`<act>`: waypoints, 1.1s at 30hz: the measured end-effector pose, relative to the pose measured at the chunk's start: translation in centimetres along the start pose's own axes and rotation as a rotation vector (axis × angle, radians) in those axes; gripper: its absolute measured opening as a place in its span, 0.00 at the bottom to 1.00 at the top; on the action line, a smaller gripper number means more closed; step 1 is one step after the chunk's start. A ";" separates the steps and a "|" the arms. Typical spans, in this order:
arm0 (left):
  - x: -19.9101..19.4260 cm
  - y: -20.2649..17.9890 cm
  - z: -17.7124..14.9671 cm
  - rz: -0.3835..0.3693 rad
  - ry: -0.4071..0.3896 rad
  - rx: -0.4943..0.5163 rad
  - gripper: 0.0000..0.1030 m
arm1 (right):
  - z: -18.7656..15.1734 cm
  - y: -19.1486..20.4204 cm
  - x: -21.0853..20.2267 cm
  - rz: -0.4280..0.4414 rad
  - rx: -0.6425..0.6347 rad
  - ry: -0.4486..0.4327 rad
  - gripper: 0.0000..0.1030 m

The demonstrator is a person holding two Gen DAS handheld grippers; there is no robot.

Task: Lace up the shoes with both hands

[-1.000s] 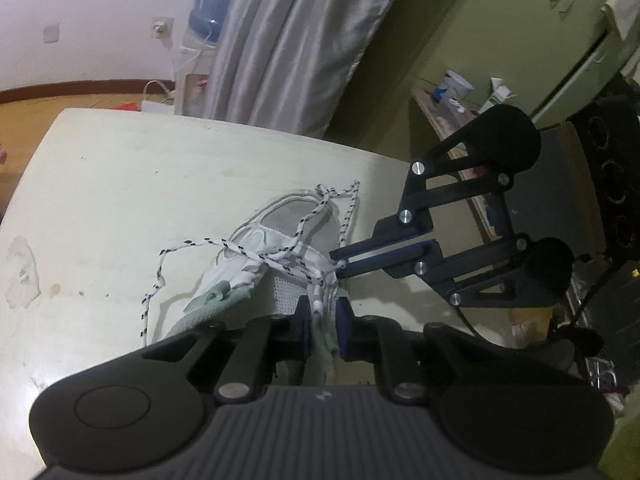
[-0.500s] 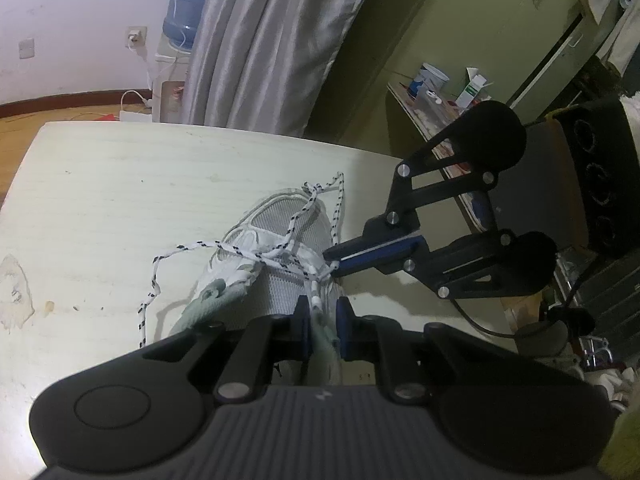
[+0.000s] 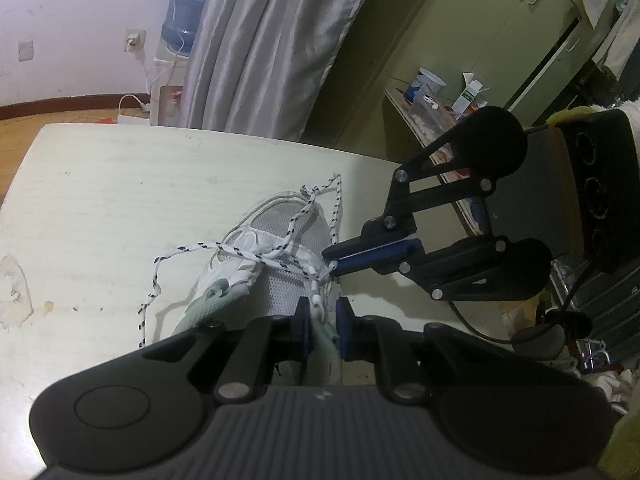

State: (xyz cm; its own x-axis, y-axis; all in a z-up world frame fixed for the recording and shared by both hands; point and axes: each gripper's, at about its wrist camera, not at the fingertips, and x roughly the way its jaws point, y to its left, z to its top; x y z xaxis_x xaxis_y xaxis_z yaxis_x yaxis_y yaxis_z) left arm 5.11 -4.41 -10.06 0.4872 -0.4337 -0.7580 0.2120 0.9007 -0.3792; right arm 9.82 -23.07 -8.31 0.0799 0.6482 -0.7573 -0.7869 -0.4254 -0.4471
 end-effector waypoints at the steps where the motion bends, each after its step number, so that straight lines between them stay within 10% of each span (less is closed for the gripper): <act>1: 0.0 0.0 0.0 0.000 -0.001 0.003 0.13 | 0.0 0.1 0.0 -0.002 -0.002 0.003 0.03; 33: -0.1 -0.8 -0.5 0.005 -0.035 0.083 0.13 | 1.2 2.2 0.2 -0.083 -0.123 0.068 0.03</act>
State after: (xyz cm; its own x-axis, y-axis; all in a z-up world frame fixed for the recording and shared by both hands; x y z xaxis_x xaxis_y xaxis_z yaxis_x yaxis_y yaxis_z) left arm 4.47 -5.10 -10.00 0.5175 -0.4293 -0.7402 0.2780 0.9025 -0.3291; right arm 7.31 -23.12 -8.86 0.1861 0.6418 -0.7440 -0.6954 -0.4489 -0.5612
